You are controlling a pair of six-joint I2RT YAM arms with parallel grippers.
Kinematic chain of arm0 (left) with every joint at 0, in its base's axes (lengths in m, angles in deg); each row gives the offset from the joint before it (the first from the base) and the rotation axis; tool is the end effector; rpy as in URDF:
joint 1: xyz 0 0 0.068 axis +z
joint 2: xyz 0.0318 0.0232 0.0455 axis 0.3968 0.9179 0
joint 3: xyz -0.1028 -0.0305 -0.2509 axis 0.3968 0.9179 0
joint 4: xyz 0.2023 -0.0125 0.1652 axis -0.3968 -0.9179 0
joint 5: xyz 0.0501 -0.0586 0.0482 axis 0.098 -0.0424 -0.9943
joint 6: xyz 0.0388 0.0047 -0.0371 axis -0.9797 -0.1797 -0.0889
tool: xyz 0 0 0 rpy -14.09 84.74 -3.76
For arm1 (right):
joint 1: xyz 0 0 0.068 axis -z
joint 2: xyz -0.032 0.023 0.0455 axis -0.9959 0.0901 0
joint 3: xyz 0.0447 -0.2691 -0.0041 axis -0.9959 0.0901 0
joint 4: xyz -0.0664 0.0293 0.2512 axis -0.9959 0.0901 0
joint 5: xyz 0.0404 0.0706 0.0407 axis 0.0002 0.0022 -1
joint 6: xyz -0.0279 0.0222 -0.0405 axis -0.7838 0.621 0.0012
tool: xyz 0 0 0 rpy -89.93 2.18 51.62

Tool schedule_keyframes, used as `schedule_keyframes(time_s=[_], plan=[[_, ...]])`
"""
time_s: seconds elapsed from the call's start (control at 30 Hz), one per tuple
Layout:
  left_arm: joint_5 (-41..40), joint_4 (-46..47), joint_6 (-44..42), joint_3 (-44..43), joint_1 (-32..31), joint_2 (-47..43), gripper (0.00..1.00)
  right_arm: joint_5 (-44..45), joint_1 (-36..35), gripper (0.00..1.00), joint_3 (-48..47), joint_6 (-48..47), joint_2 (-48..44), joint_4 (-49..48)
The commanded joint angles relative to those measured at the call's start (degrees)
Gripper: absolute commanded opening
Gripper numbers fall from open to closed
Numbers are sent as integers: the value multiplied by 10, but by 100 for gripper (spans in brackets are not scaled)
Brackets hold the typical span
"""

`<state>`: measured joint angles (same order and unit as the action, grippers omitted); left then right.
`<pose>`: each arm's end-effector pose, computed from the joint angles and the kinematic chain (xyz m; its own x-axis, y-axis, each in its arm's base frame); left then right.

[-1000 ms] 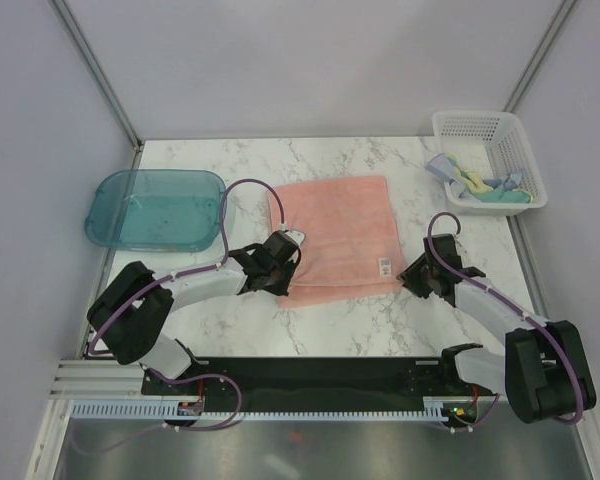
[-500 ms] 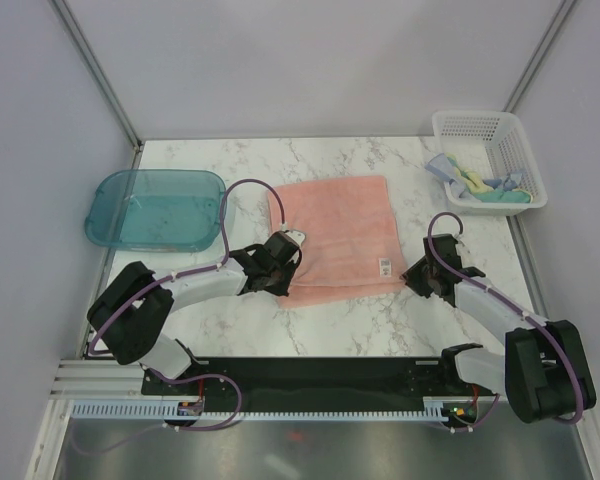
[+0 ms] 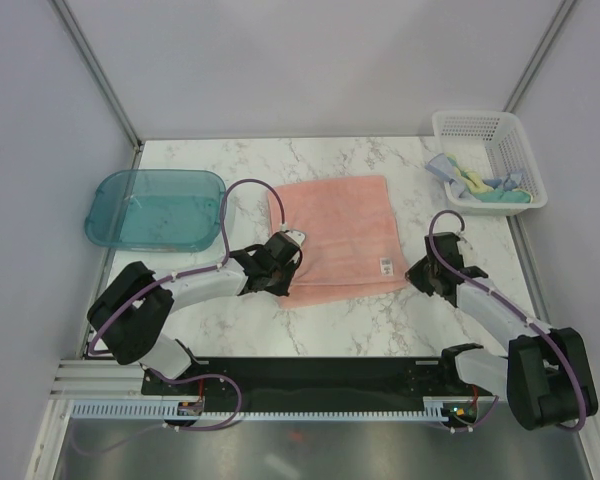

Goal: Fold and stack the towels
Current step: Fold the towel

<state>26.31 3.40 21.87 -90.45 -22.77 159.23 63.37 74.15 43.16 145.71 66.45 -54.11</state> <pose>0.2020 -0.2037 0.1655 -0.7869 0.3352 -0.5182 0.4296 0.9003 -0.0700 0.1991 0.0335 0.1577 -0.5303 0.7572 -0.3813 0.6221 0.6531 0.4318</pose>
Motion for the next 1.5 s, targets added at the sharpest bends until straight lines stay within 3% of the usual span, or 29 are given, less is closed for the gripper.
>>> schedule_keyframes(time_s=[0.0, 0.6, 0.97, 1.2, 1.33, 1.47], plan=[[-21, -6, 18, -15, -3, -14, 2, 31, 1, 0, -45, -17, -22, 28], [-36, -101, 22, -73, -19, -87, 2, -20, 1, 0, -108, -56, -78, 96], [-53, -110, 85, 0, -52, -40, 2, -54, -2, 0, 41, -49, -89, 14], [-69, -110, 93, -4, -61, -40, 2, -61, -2, 0, 45, -54, -90, -6], [-94, -146, 83, -48, -61, -55, 2, -54, -3, 0, 10, -68, -116, 19], [-112, -227, 77, -144, -61, -79, 2, -54, -3, 0, -51, -80, -134, 72]])
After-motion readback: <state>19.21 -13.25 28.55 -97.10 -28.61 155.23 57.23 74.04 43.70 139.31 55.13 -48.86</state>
